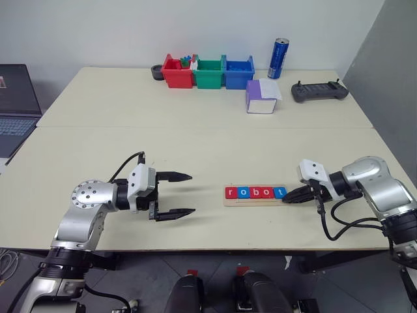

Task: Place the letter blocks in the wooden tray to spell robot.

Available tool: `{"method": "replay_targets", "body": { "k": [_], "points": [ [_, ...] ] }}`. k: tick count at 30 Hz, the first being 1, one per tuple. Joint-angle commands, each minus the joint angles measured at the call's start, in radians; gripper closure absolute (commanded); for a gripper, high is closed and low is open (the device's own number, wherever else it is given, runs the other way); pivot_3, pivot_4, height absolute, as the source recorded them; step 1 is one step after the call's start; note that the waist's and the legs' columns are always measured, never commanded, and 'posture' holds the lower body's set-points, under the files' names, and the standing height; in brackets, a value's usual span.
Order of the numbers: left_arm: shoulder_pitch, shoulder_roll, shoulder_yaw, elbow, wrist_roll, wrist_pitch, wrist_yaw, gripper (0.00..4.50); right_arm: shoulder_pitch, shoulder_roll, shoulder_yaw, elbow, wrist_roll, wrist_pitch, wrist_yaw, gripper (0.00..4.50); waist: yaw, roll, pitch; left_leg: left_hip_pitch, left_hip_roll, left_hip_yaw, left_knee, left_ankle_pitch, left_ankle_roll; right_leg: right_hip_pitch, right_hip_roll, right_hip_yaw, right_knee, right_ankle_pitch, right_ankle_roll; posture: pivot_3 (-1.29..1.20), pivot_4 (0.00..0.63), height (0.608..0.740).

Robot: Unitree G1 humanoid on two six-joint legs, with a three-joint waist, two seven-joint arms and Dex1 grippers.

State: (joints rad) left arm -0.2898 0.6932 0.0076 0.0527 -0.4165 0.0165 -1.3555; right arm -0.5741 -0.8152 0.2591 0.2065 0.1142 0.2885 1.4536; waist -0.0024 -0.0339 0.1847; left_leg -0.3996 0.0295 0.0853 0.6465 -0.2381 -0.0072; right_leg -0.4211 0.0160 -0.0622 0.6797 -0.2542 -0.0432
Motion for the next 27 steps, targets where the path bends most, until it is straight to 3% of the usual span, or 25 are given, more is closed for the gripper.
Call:
{"method": "replay_targets", "body": {
  "k": [1,21,27],
  "points": [
    [-0.009,0.007,0.01,-0.009,-0.003,-0.007,0.003,0.0,-0.033,0.007,-0.002,0.015,-0.008,-0.023,-0.002,4.47,0.0,0.0,0.0,0.0,0.0,0.0,0.0,0.0,0.0,0.0,0.0,0.0,0.0,0.0,0.0,0.0,0.15,0.74],
    [0.01,0.026,0.021,-0.029,-0.011,0.0,0.012,0.0,-0.073,0.029,-0.011,0.074,0.002,-0.048,0.028,4.47,0.0,0.0,0.0,0.0,0.0,0.0,0.0,0.0,0.0,0.0,0.0,0.0,0.0,0.0,0.0,0.0,0.15,0.74],
    [0.037,0.056,0.067,-0.087,-0.059,0.042,0.014,0.0,-0.064,-0.115,-0.244,-0.129,0.225,0.2,0.042,4.47,0.0,0.002,0.001,-0.001,0.0,0.0,0.0,0.0,0.0,0.0,0.0,0.0,0.0,0.0,0.0,0.0,0.15,0.74]
  ]
}}
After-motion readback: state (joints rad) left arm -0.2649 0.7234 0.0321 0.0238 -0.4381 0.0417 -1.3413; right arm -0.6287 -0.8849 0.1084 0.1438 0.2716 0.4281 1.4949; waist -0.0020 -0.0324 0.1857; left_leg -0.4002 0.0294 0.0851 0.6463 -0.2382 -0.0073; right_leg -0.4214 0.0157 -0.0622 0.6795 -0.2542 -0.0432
